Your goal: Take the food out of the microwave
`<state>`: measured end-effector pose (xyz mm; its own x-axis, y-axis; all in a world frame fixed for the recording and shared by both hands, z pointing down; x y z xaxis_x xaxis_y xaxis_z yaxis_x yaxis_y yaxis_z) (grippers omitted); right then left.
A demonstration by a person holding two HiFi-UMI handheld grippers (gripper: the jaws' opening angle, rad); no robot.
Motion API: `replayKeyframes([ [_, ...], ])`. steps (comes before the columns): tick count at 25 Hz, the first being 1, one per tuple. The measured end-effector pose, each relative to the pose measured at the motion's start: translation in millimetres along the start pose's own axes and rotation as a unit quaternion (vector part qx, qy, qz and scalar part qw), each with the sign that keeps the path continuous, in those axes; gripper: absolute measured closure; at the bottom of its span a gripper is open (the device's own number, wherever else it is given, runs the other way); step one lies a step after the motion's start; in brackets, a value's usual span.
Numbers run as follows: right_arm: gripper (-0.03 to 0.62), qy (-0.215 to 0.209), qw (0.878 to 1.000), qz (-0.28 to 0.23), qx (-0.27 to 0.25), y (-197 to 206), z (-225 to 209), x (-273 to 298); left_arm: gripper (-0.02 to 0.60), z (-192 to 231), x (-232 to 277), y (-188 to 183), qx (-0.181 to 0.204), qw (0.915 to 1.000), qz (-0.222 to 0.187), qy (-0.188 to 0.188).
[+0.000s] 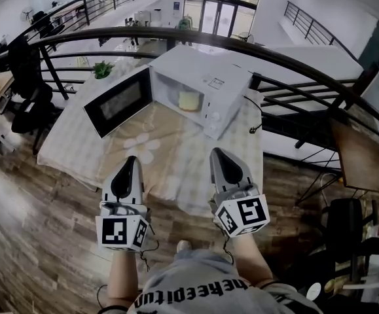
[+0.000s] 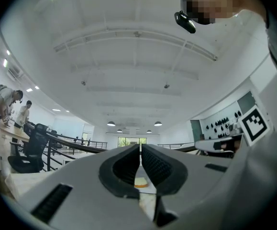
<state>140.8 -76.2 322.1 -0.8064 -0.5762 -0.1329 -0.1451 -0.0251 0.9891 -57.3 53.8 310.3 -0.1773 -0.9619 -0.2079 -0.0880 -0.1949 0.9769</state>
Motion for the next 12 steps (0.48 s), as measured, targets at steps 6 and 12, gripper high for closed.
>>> replayKeyframes([
  [6, 0.589, -0.011, 1.000, 0.002, 0.011, 6, -24, 16, 0.569, -11, 23, 5, 0.014, 0.9999, 0.000, -0.001],
  [12, 0.589, -0.019, 1.000, 0.005, 0.020, 14, -37, 34, 0.569, -9, 41, 11, 0.015, 0.9998, 0.004, -0.010],
])
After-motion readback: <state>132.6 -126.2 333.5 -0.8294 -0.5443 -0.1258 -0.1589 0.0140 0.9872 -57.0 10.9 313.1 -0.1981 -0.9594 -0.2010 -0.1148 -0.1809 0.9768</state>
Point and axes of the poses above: the fingertips, and each gripper's own axes: x forward along the fingers, z to its left, y out of its underside, the point moved 7 cm from there along -x, backward along the fingers, and after that the axes turned 4 degrees about x, right-handed, at the moved point
